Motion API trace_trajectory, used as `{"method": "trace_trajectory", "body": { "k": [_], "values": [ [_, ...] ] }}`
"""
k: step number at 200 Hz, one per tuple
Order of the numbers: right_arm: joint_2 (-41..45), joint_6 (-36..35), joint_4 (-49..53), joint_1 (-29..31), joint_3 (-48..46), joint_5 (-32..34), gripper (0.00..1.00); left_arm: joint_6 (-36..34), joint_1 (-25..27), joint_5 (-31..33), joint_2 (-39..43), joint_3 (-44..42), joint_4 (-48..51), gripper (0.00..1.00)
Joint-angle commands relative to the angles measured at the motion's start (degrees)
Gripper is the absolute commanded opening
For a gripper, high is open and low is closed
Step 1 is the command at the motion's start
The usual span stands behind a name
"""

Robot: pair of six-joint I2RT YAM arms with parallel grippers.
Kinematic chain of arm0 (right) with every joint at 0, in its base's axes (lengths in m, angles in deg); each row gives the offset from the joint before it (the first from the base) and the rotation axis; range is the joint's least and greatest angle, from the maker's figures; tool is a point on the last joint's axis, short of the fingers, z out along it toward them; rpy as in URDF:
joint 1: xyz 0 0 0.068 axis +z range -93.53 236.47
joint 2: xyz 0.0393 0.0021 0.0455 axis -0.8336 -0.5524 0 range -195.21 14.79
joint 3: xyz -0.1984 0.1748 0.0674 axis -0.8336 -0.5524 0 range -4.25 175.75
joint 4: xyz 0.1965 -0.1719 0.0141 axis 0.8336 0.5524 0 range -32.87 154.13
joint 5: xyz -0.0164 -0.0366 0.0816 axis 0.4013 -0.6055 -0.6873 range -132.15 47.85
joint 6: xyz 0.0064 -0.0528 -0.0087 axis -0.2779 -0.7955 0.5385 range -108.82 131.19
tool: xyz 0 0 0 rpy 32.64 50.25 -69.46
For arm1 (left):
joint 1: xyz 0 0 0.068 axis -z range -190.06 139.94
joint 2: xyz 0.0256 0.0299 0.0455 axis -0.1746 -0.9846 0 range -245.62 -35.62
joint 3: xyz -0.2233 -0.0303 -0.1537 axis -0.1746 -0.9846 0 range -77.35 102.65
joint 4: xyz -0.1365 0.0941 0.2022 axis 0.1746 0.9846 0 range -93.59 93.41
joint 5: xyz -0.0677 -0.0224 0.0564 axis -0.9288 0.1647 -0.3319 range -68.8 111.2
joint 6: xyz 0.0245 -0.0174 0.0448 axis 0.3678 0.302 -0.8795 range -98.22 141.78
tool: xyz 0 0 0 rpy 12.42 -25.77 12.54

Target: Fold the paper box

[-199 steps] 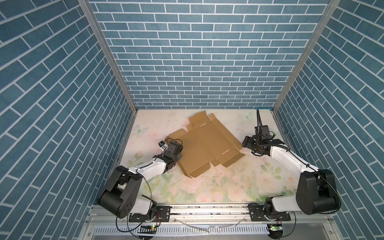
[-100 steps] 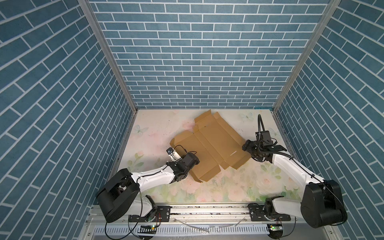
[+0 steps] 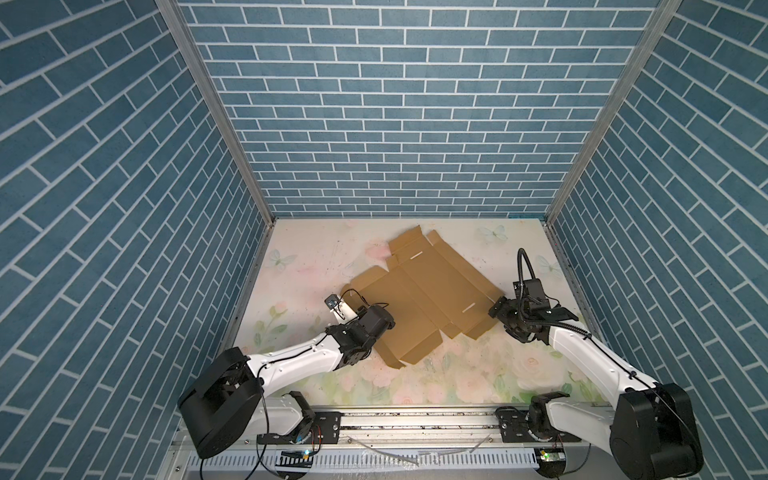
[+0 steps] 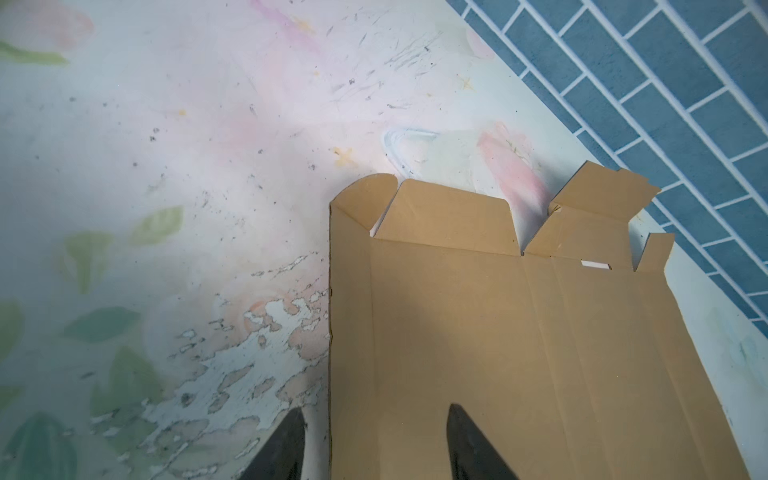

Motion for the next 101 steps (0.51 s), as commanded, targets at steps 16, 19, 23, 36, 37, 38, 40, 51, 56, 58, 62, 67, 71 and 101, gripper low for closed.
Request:
{"method": "trace_trajectory", "body": {
  "k": [16,19,23,36,37,38,40,51,56,58,62,67,71,101],
  "values": [
    [-0.47,4.75,-3.50,0.95,-2.58,-0.19,0.72,-12.49,-3.76,-1.00,2.69,1.06,-2.32,0.59],
    [-0.70,4.76,-3.94,0.91,-2.58,-0.20,0.71,-13.47,-4.43,-1.87,2.78,0.97,-2.94,0.59],
    [-1.14,4.76,-4.43,0.90,-2.51,-0.27,0.71,-14.03,-5.30,-2.87,2.80,0.92,-3.77,0.59],
    [-2.74,4.71,-6.22,1.08,-2.12,-0.92,0.65,-18.81,-8.19,-6.99,2.82,0.87,-6.28,0.60],
    [-2.87,4.73,-6.33,1.08,-2.09,-1.00,0.65,-19.11,-8.40,-7.33,2.82,0.87,-6.51,0.60],
    [-3.02,4.75,-6.39,1.08,-2.08,-1.08,0.64,-19.34,-8.64,-7.50,2.81,0.87,-6.67,0.60],
    [-3.31,4.75,-6.63,1.14,-2.00,-1.19,0.63,-19.74,-9.17,-8.22,2.77,0.89,-6.89,0.60],
    [-4.97,4.82,-7.92,1.25,-1.72,-1.80,0.56,-22.22,-11.77,-11.53,2.40,1.45,-7.77,0.60],
    [-5.69,4.77,-8.37,1.34,-1.67,-2.09,0.54,-23.41,-12.86,-12.93,2.14,1.76,-8.15,0.60],
    [-6.04,4.76,-8.55,1.36,-1.59,-2.10,0.53,-23.92,-13.34,-13.49,2.11,1.91,-8.32,0.60],
    [-6.59,4.76,-9.06,1.43,-1.58,-2.28,0.51,-24.85,-14.27,-14.72,1.76,2.28,-8.56,0.60],
    [-7.27,4.68,-9.60,1.51,-1.50,-2.33,0.49,-25.87,-15.44,-16.12,1.39,2.74,-8.67,0.60],
    [-7.80,4.50,-10.05,1.52,-1.47,-2.31,0.47,-26.67,-16.31,-17.07,1.15,3.17,-8.75,0.60],
    [-11.83,2.06,-10.73,1.75,0.67,-2.36,0.33,-34.65,-22.56,-26.94,-2.61,8.34,-10.25,0.62]
  ]
}}
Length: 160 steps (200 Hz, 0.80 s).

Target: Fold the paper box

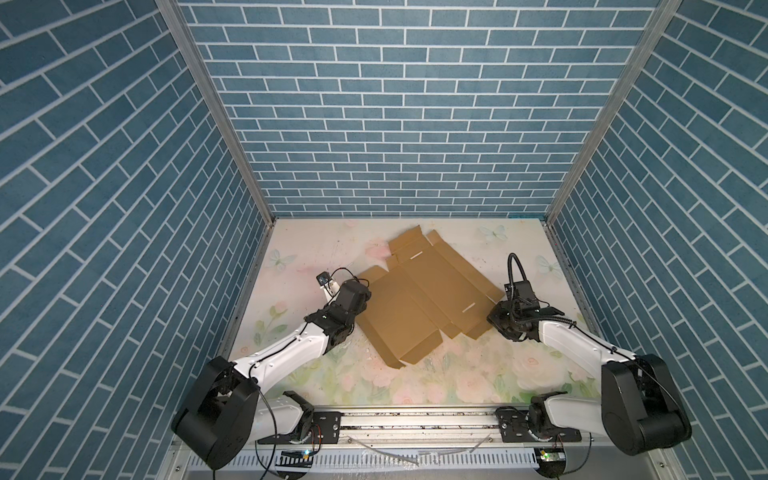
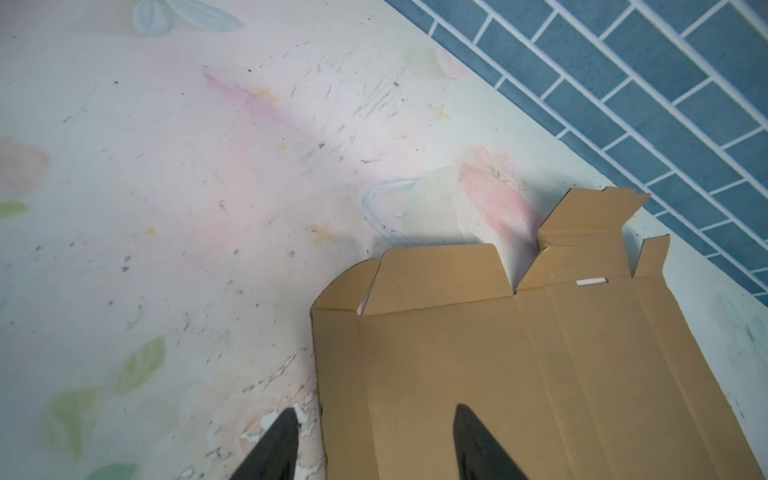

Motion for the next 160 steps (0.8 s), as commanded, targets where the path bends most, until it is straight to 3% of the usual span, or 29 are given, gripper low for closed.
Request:
{"method": "trace_trajectory", "body": {
  "k": [1,24,32,59,92,160],
  "values": [
    [-2.60,-0.84,-1.43,0.41,2.33,-0.39,0.32,-9.97,-4.22,-10.67,-2.95,4.87,-2.38,0.62],
    [-4.82,-5.17,1.32,0.43,5.72,0.26,0.21,-16.00,-9.30,-20.08,-8.26,11.71,-0.93,0.64],
    [-5.56,-6.88,2.89,0.43,7.20,1.10,0.00,-18.02,-10.70,-22.85,-10.68,14.67,0.28,0.64],
    [-8.49,-12.74,6.89,0.42,12.35,2.67,0.00,-24.83,-13.12,-29.81,-19.26,25.54,5.41,0.67],
    [-14.01,-18.97,8.45,0.25,18.71,0.94,0.00,-29.82,-13.70,-32.99,-26.67,35.22,10.28,0.69],
    [-29.22,-32.90,13.52,-1.28,38.67,-4.78,0.00,-34.30,-17.41,-33.50,-27.93,38.52,15.36,0.71]
  ]
}}
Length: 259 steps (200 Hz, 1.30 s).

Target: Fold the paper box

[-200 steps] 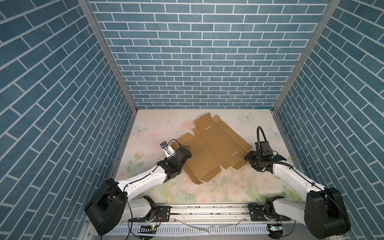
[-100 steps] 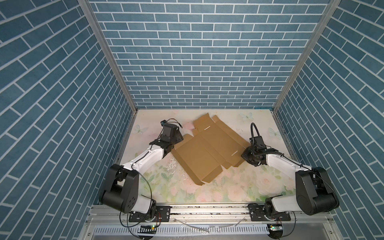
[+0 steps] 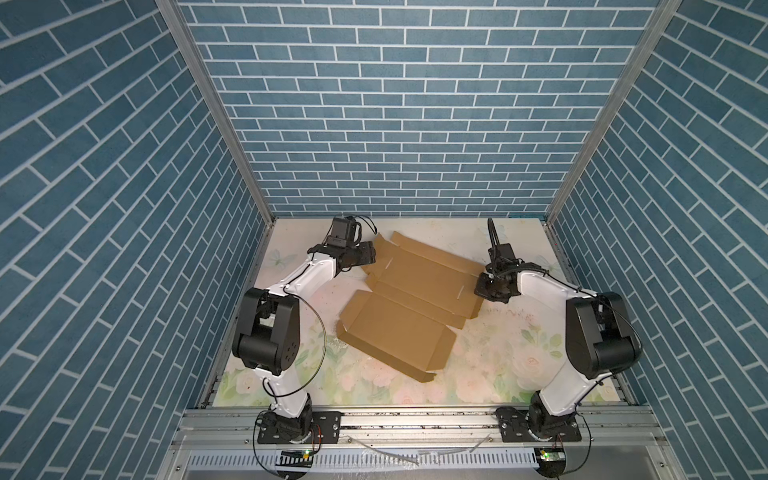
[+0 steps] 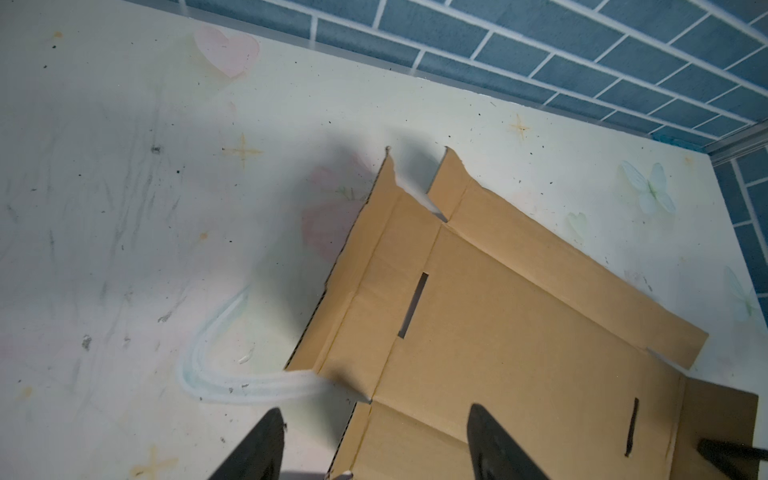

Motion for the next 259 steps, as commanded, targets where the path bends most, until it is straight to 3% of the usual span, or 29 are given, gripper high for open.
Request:
{"method": "trace_trajectory", "body": {
  "k": [1,52,116,189,259],
  "values": [
    [-3.95,-7.91,3.61,-0.83,8.16,-3.03,0.00,-3.02,-2.77,-1.22,0.20,1.06,3.84,0.71],
    [-12.37,-12.90,7.24,-1.27,21.03,-5.85,0.00,-6.21,-6.57,-5.72,-5.57,6.34,7.57,0.75],
    [-13.19,-14.67,5.07,-1.27,20.86,-7.42,0.00,-7.52,-6.70,-8.08,-15.38,16.27,12.04,0.77],
    [-11.31,-15.25,3.18,-1.12,19.29,-8.55,0.00,-7.31,-6.70,-8.04,-23.23,25.32,15.51,0.55],
    [-10.09,-14.51,1.50,-1.09,19.14,-9.95,0.00,-6.79,-6.61,-7.98,-22.34,23.01,13.94,0.37]
  ]
}}
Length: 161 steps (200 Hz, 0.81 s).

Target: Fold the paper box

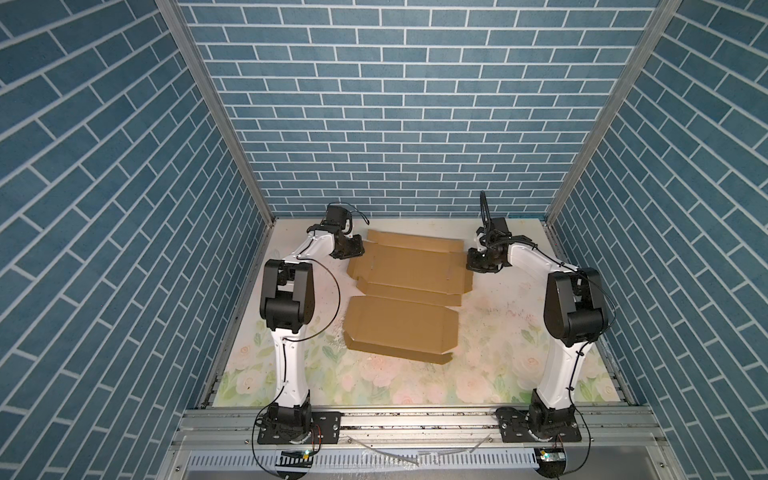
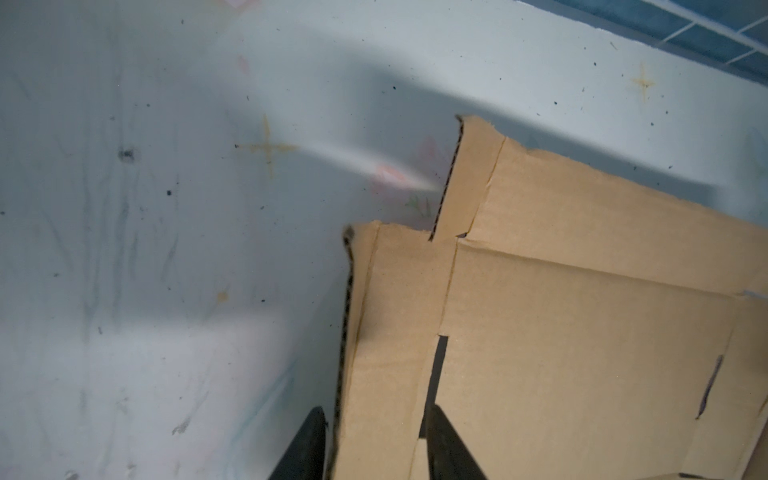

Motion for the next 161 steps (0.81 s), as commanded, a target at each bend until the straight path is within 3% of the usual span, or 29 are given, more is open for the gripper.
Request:
{"method": "trace_trajectory", "body": {
  "k": [1,51,104,115,161],
  "values": [
    [2.79,-1.76,-1.24,0.04,-0.89,-1.36,0.00,-0.12,0.01,-0.01,0.45,-1.23,0.16,0.36],
    [4.10,-1.36,-1.78,0.05,-1.91,-1.01,0.00,0.33,0.01,0.41,1.94,-4.11,-2.45,0.22],
    [4.20,-1.66,-1.28,0.04,-2.38,-0.14,0.00,0.86,0.01,1.28,4.17,-8.03,-6.40,0.00],
    [4.31,-1.84,-1.11,0.04,-2.42,0.08,0.00,0.86,0.01,1.58,5.12,-9.55,-7.98,0.00],
    [5.33,-3.02,0.51,0.06,-1.53,2.22,0.18,1.21,0.01,2.94,10.12,-15.62,-15.39,0.00]
  ]
}}
